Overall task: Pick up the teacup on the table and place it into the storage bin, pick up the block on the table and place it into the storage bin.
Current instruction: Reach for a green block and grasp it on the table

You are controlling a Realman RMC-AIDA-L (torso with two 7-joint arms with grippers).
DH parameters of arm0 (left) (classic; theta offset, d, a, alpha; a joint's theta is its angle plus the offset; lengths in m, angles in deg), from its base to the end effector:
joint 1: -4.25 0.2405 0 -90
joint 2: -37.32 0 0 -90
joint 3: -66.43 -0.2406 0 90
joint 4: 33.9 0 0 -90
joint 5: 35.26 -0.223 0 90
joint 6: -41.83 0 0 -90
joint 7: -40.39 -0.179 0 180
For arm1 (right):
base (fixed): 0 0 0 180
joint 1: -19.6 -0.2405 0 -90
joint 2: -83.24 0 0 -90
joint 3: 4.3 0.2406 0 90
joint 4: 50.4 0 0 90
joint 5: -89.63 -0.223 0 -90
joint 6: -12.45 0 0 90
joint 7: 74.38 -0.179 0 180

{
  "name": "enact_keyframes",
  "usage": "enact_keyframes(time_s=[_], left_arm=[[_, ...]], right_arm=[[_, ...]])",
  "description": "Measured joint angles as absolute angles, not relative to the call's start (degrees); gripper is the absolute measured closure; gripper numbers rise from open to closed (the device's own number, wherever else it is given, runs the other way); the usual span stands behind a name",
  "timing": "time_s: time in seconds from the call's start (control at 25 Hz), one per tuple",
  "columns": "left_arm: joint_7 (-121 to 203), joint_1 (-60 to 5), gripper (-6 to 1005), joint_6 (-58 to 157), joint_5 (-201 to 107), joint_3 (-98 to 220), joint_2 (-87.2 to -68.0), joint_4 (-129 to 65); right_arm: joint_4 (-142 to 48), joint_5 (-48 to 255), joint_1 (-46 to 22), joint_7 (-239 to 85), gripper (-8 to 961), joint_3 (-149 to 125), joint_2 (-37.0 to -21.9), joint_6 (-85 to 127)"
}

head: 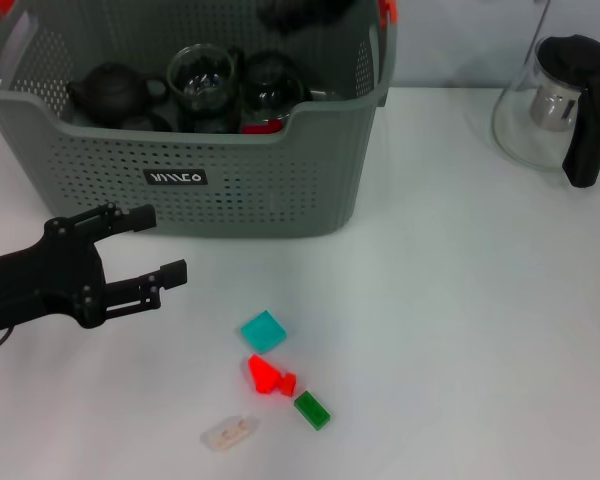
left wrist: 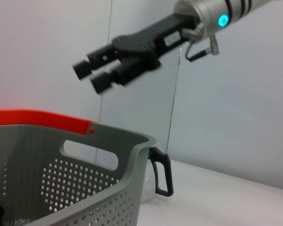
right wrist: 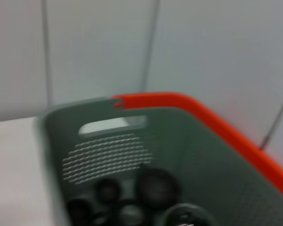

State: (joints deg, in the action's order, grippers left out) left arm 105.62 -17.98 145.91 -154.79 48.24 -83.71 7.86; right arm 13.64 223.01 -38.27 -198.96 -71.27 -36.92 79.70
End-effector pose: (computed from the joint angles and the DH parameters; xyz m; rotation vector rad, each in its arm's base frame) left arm -0.2841 0.2899 0.0230 -2.5329 -0.4784 -0.8647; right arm 0.0033 0.4622 -0.0192 -2.6525 0.2215 0.1882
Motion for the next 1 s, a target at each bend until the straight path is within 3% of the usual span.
enact_keyframes(time_s=[0.28,0.72,1.0], left_arm=[[105.6,-17.7,184,146.0,-155.0,48.2,-83.71,7.8],[105.9,-17.9,184,146.3,-155.2,48.2,-83.71,7.8],[106.0,-17.8,184,146.0,-155.0,48.2,-83.65,8.0]], right_arm=[[21.5,211.8,-28.2,-185.1,22,-71.1,-36.5,99.9],[22.5,209.5,-22.4,-187.8,28,-73.1,-36.9,113.3],[20.0,209.7,-24.7,-207.3,28,-81.0,-36.99,113.1]])
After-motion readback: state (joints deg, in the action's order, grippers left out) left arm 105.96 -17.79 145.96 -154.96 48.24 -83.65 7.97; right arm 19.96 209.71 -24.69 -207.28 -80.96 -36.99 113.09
